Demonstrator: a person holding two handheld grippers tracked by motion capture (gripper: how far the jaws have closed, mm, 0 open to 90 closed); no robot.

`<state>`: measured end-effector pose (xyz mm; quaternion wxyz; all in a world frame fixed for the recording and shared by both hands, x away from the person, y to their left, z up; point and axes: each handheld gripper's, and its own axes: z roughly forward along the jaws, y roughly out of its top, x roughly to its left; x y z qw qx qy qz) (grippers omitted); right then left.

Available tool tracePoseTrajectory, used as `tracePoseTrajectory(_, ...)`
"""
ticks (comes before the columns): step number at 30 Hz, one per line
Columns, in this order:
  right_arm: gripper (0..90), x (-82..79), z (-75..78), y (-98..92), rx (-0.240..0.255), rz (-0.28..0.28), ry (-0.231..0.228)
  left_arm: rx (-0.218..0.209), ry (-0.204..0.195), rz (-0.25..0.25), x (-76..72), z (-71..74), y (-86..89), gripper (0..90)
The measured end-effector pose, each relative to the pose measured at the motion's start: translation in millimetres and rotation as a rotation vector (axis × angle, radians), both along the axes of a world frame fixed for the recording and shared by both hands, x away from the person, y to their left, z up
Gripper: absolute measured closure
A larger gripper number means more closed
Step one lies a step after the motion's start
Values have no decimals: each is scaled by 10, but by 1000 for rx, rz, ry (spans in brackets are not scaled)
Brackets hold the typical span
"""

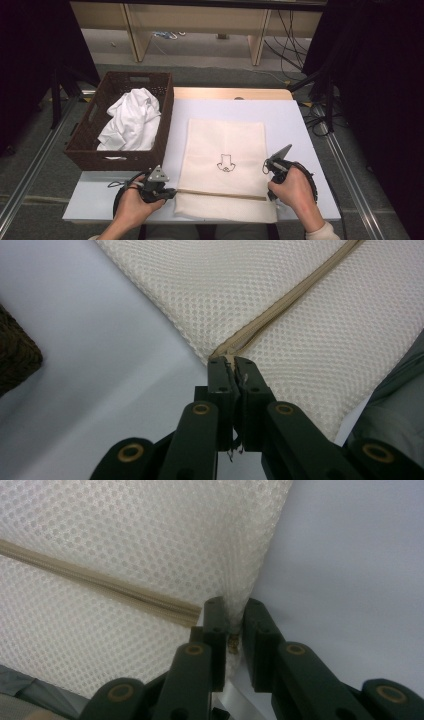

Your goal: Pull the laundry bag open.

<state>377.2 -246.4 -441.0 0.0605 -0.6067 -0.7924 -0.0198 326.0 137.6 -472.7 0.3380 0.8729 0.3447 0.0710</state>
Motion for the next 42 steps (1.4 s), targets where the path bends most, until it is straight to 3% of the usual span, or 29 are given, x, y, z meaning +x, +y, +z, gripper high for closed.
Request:
tracePoseTrajectory(1,813,-1,-1,1,-5,-4,-3,-10,5,1,-5,-3,-12,854)
tracePoseTrajectory(3,806,-1,2,5,-4,-18,-1,23,-8,-15,-10,15,-17,840)
tracePoseTrajectory(9,798,-9,8,8,-14,-3,-8,15,-30,-30,-56,63,-103,793)
tracePoseTrajectory(10,797,-19,-4,12,-6,-15,-28,4,-38,-37,-59,64,-121,790)
tracePoseTrajectory(13,787,-21,1,9,-6,-18,-30,29,-42,-69,-87,90,-174,756)
tracePoseTrajectory(15,775,-3,21,-16,-8,15,0,25,-32,-84,-98,69,-216,728)
tracePoseTrajectory(18,733,-22,41,-14,-1,-10,-28,9,-38,-103,-94,40,-251,684)
tracePoseTrajectory(19,720,-31,60,-17,6,-16,-43,-14,-38,-100,-104,52,-257,663)
tracePoseTrajectory(21,681,-32,124,-56,22,26,-82,-39,-66,-95,-107,87,-246,624)
tracePoseTrajectory(22,654,-51,179,-26,24,-21,-83,-48,-76,-93,-110,99,-242,597)
tracePoseTrajectory(23,643,-55,203,-20,28,-29,-93,-68,-83,-91,-114,110,-237,570)
tracePoseTrajectory(24,633,-51,223,-22,61,-35,-95,-87,-95,-88,-123,114,-230,533)
tracePoseTrajectory(25,618,-63,225,0,39,-43,-128,-96,-105,-83,-139,119,-226,493)
tracePoseTrajectory(27,585,-59,208,4,60,-20,-185,-104,-127,-79,-174,111,-211,404)
tracePoseTrajectory(28,573,-54,221,20,55,-24,-167,-112,-131,-82,-186,95,-200,374)
tracePoseTrajectory(31,539,-45,193,54,61,-8,-190,-125,-145,-57,-238,66,-160,322)
tracePoseTrajectory(32,529,-26,166,38,70,38,-224,-132,-143,-52,-249,58,-143,310)
tracePoseTrajectory(33,526,-23,161,50,78,40,-230,-124,-142,-26,-264,62,-124,294)
tracePoseTrajectory(35,524,-30,157,77,86,44,-252,-147,-158,7,-287,62,-98,269)
tracePoseTrajectory(36,522,-26,168,85,83,53,-242,-142,-158,16,-295,74,-79,261)
tracePoseTrajectory(37,517,-41,188,122,85,9,-219,-146,-175,25,-304,78,-67,249)
tracePoseTrajectory(39,514,-17,172,107,92,67,-264,-158,-183,48,-305,80,-46,239)
tracePoseTrajectory(42,508,-9,169,116,102,82,-285,-173,-195,73,-301,64,-40,235)
